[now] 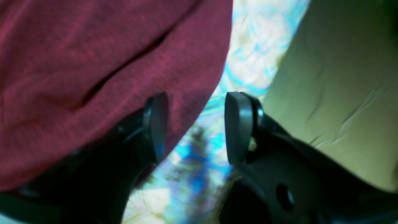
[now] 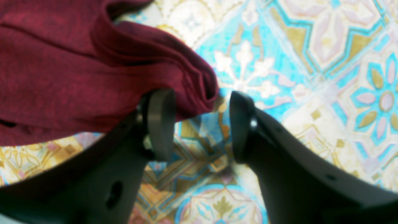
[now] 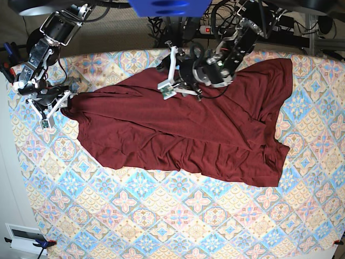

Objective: Layout the t-shirt on the table in an organized manner, then fold the t-shirt properly
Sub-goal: 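Grasp the shirt's middle fabric with the left gripper and lift it, then regrasp the shirt end with the right gripper while the left holds fabric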

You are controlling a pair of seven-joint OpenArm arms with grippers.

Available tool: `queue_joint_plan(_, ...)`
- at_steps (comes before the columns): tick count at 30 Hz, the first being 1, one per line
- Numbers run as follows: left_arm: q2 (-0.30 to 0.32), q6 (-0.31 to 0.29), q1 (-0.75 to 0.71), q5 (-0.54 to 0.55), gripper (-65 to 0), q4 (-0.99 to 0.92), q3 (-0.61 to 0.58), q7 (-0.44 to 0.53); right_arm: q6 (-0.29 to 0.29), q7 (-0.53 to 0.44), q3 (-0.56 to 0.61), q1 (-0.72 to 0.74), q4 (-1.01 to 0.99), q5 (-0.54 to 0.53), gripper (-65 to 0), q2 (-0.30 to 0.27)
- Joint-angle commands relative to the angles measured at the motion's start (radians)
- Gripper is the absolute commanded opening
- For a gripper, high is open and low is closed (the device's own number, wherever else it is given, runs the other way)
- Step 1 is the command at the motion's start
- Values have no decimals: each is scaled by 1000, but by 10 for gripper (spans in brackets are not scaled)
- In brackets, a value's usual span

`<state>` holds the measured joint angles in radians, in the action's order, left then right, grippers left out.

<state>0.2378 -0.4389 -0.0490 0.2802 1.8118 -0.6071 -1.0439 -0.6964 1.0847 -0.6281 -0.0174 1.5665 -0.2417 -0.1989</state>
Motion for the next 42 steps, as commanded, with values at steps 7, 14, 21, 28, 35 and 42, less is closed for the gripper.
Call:
queue_joint_plan(7, -27, 1, 54, -187, -362, -111, -141, 89, -2, 7, -3, 20, 67, -14, -382, -18)
queue_joint_plan(14, -35, -1, 64, -264, -488, -134, -199, 96, -2, 12, -3, 18, 67, -14, -382, -18)
queue_joint_plan(21, -30, -4, 54, -227, -648, 3, -133, 164, -2, 12, -3, 23, 67, -14, -382, -18)
queue_joint_plan(28, -33, -5, 56, 24, -650, 145, 135, 162, -2, 12, -5, 24, 65, -14, -382, -18)
queue_joint_plan(35, -68, -2, 160, 158, -650, 26, 435, 164, -2, 10, -5, 23, 65, -14, -382, -18)
queue_joint_plan(42, -70, 1, 274, 158, -650, -241, 435, 164, -2, 13, 0, 14, 97, -15, -382, -18)
